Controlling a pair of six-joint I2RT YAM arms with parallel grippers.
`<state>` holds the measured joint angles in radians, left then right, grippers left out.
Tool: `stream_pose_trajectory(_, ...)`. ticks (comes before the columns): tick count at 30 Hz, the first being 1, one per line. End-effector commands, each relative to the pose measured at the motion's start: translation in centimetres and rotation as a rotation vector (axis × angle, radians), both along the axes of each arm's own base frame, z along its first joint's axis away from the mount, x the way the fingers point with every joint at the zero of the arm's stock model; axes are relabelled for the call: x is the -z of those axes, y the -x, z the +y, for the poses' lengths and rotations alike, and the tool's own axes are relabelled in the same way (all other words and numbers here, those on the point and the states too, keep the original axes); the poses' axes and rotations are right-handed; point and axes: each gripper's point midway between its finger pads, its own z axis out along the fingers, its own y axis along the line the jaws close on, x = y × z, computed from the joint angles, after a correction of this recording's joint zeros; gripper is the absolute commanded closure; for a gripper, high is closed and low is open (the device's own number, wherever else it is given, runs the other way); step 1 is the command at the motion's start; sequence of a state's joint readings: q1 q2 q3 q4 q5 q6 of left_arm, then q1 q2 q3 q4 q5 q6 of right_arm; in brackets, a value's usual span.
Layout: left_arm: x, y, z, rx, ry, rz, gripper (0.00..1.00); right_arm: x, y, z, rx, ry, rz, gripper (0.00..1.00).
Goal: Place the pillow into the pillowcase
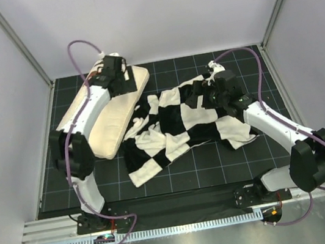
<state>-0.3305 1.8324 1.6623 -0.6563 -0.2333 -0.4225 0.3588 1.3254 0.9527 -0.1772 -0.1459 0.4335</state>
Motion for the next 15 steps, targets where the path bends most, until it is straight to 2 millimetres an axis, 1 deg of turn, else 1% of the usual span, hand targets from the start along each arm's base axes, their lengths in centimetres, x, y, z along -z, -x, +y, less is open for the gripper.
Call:
stream_pose_trajectory(1, -0.9, -3.6, -3.9, 0.224, -0.253, -0.086, 0.0, -2.4, -1.5, 0.4, -0.015, 0.007, -0.076, 0.06)
stream_pose_trajectory(2, -0.2, -4.4, -4.4, 0.237, -0.316, -0.078, 0.0, -2.5, -1.7, 0.4, -0.012, 0.007, -0.078, 0.06)
stream_pose_trajectory(3, 0.5, -4.6, -4.6, 0.242, -0.382, -0.05, 0.0, -2.5, -1.7, 0.4, -0.015, 0.009, -0.079, 0.06)
stream_pose_trajectory(4, 1.0, -6.8, -5.7, 0.256, -0.405, -0.05, 0.0, -2.5, -1.7, 0.3, -0.011, 0.011, -0.08, 0.06)
stream_pose_trajectory(5, 1.5, -7.4, -5.9, 0.262, -0.415, -0.034, 0.0, -2.5, -1.7, 0.3, -0.011, 0.015, -0.08, 0.06)
stream_pose_trajectory(6, 1.9, -7.4, -5.9, 0.272, -0.431, 0.0, 0.0, -2.4, -1.6, 0.1, -0.006, 0.021, -0.077, 0.06)
stream_pose_trajectory(7, 2.6, -8.1, -5.8, 0.264, -0.459, 0.013, 0.0, -2.4, -1.5, 0.0, -0.007, 0.025, -0.08, 0.06)
stream_pose_trajectory(8, 3.4, -9.3, -6.1, 0.263, -0.472, 0.006, 0.0, -2.3, -1.4, -0.1, -0.005, 0.029, -0.079, 0.06)
stream_pose_trajectory(9, 4.4, -9.6, -5.7, 0.255, -0.49, 0.026, 0.0, -2.1, -1.3, -0.3, -0.002, 0.04, -0.078, 0.06)
stream_pose_trajectory(10, 4.9, -10.0, -5.1, 0.233, -0.503, 0.031, 0.0, -2.3, -1.2, -0.4, 0.001, 0.039, -0.085, 0.06)
stream_pose_trajectory(11, 6.4, -10.3, -4.8, 0.22, -0.5, 0.051, 0.0, -2.2, -1.0, -0.5, -0.001, 0.042, -0.084, 0.06)
stream_pose_trajectory(13, 7.9, -10.8, -3.0, 0.166, -0.511, 0.077, 0.0, -2.5, -0.9, -0.6, 0.004, 0.041, -0.095, 0.06)
stream_pose_trajectory(14, 9.2, -11.0, -1.6, 0.123, -0.52, 0.101, 0.0, -2.5, -0.8, -0.6, 0.003, 0.041, -0.097, 0.06)
stream_pose_trajectory(15, 9.6, -11.0, -0.9, 0.105, -0.534, 0.112, 0.05, -2.6, -0.8, -0.6, 0.002, 0.038, -0.099, 0.06)
